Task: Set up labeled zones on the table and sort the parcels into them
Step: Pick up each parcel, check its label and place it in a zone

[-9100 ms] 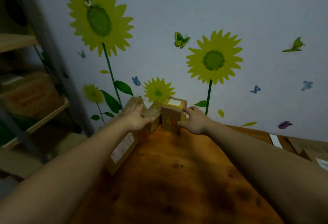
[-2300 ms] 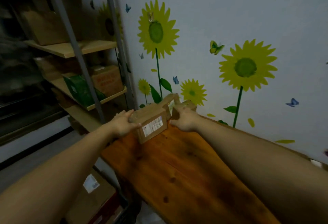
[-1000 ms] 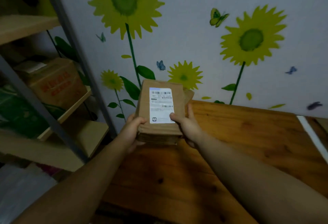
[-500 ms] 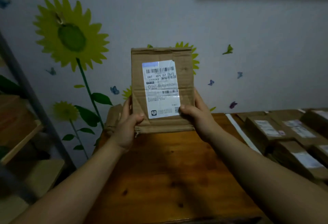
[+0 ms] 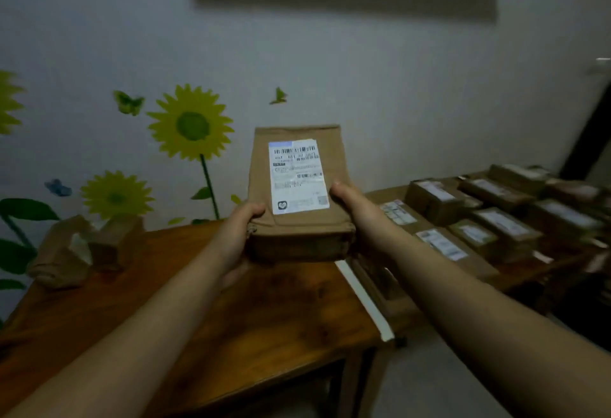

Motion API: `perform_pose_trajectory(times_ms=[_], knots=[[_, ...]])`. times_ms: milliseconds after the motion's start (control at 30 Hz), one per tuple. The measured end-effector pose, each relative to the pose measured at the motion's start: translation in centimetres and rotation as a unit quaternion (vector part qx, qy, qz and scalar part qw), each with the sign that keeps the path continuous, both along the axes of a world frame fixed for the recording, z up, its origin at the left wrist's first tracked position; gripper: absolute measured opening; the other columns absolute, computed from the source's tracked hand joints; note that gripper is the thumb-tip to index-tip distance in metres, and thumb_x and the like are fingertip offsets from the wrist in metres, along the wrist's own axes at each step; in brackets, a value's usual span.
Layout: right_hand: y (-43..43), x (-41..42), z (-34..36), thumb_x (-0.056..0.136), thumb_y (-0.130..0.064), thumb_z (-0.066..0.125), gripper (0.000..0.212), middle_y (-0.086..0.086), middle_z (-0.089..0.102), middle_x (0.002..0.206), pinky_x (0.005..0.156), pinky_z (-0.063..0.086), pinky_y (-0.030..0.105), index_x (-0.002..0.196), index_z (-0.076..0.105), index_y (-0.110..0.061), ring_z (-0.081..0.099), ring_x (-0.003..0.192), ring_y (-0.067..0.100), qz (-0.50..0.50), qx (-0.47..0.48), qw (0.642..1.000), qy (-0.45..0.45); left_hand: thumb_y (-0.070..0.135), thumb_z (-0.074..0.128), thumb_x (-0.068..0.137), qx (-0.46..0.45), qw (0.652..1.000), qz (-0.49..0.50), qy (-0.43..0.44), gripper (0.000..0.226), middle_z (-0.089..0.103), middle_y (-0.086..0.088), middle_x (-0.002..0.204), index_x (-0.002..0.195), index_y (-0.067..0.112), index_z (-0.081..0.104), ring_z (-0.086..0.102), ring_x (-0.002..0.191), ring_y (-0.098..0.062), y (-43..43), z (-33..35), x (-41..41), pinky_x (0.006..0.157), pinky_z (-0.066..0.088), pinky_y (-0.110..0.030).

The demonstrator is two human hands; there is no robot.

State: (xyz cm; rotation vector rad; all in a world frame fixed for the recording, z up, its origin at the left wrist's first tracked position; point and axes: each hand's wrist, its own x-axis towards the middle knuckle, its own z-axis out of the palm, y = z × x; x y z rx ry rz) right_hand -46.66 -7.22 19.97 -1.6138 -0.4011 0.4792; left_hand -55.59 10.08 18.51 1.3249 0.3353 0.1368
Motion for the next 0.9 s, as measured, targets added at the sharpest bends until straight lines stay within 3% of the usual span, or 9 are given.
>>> perform_pose_trajectory(times_ms=[100, 233, 333, 467, 567, 700, 767, 833, 900], knots=[[-7.1, 1.3, -1.9, 0.090, -0.060, 0.047, 0.054, 0.001, 0.062, 0.112, 0.078, 0.050, 0.044, 0.137, 0.044, -0.033, 0.061, 0.097, 0.024, -0.057, -0.032, 0.996, 0.054, 0.037, 0.038, 0.095, 0.005, 0.997, -0.047, 0.064, 0.027, 0.066, -0.008, 0.091, 0.099, 0.023, 0.060, 0.060, 0.084, -0.026, -6.6, -1.7, 3.0, 0.071, 0.048, -0.041], [-15.0, 3.8, -4.1, 0.086, -0.061, 0.051, 0.059, 0.002, 0.065, 0.112, 0.093, 0.048, 0.051, 0.138, 0.046, -0.033, 0.062, 0.103, 0.028, -0.134, -0.026, 0.986, 0.096, 0.041, 0.038, 0.095, 0.006, 0.989, -0.106, 0.106, 0.032, 0.066, -0.009, 0.102, 0.115, 0.024, 0.056, 0.061, 0.095, -0.029, -13.8, -3.4, 7.3, 0.075, 0.049, -0.047], [-19.6, 5.8, -5.0, 0.094, -0.049, 0.048, 0.045, 0.002, 0.065, 0.108, 0.077, 0.051, 0.035, 0.135, 0.045, -0.030, 0.063, 0.095, 0.021, -0.172, 0.005, 0.979, 0.112, 0.046, 0.038, 0.094, 0.017, 0.982, -0.142, 0.121, 0.034, 0.066, -0.011, 0.106, 0.116, 0.026, 0.055, 0.061, 0.100, -0.032, -17.9, -4.2, 10.8, 0.083, 0.049, -0.054], [-24.3, 9.7, -6.8, 0.091, -0.059, 0.046, 0.051, 0.001, 0.064, 0.118, 0.098, 0.045, 0.048, 0.135, 0.049, -0.033, 0.059, 0.110, 0.026, -0.224, 0.022, 0.963, 0.148, 0.046, 0.035, 0.096, 0.031, 0.974, -0.182, 0.130, 0.026, 0.066, -0.009, 0.101, 0.099, 0.031, 0.056, 0.061, 0.099, -0.032, -22.5, -4.6, 15.8, 0.095, 0.043, -0.059], [-27.0, 13.5, -7.4, 0.095, -0.057, 0.041, 0.041, -0.004, 0.061, 0.115, 0.086, 0.047, 0.042, 0.130, 0.048, -0.037, 0.057, 0.106, 0.020, -0.258, 0.026, 0.957, 0.126, 0.047, 0.037, 0.095, 0.033, 0.969, -0.210, 0.123, 0.028, 0.068, -0.009, 0.096, 0.097, 0.029, 0.059, 0.062, 0.098, -0.032, -24.9, -4.8, 21.0, 0.095, 0.043, -0.060], [-30.7, 18.7, -7.1, 0.089, -0.063, 0.046, 0.061, 0.002, 0.059, 0.127, 0.076, 0.050, 0.042, 0.143, 0.039, -0.034, 0.058, 0.111, 0.026, -0.289, 0.022, 0.949, 0.127, 0.047, 0.042, 0.093, 0.015, 0.960, -0.251, 0.122, 0.027, 0.072, -0.005, 0.078, 0.096, 0.027, 0.060, 0.065, 0.088, -0.029, -28.5, -5.0, 28.7, 0.088, 0.048, -0.055], [-33.0, 21.1, -6.5, 0.095, -0.053, 0.044, 0.046, 0.002, 0.063, 0.113, 0.076, 0.051, 0.045, 0.136, 0.045, -0.033, 0.061, 0.099, 0.024, -0.308, 0.014, 0.942, 0.135, 0.047, 0.043, 0.093, 0.009, 0.951, -0.280, 0.132, 0.027, 0.071, -0.008, 0.084, 0.098, 0.027, 0.060, 0.065, 0.090, -0.031, -30.7, -4.9, 31.8, 0.086, 0.050, -0.055], [-35.7, 23.3, -6.0, 0.099, -0.041, 0.043, 0.022, -0.001, 0.065, 0.094, 0.089, 0.050, 0.054, 0.116, 0.054, -0.034, 0.062, 0.082, 0.020, -0.332, 0.009, 0.933, 0.139, 0.048, 0.043, 0.092, 0.009, 0.938, -0.314, 0.146, 0.027, 0.070, -0.010, 0.095, 0.101, 0.028, 0.059, 0.064, 0.093, -0.031, -32.8, -4.9, 34.6, 0.085, 0.050, -0.054], [-37.9, 24.9, -5.9, 0.099, -0.040, 0.041, 0.017, -0.003, 0.064, 0.094, 0.081, 0.051, 0.044, 0.111, 0.053, -0.034, 0.061, 0.082, 0.017, -0.342, -0.007, 0.930, 0.133, 0.048, 0.044, 0.092, 0.015, 0.929, -0.334, 0.160, 0.028, 0.068, -0.011, 0.103, 0.106, 0.029, 0.058, 0.064, 0.097, -0.032, -34.6, -5.1, 37.1, 0.086, 0.050, -0.054]])
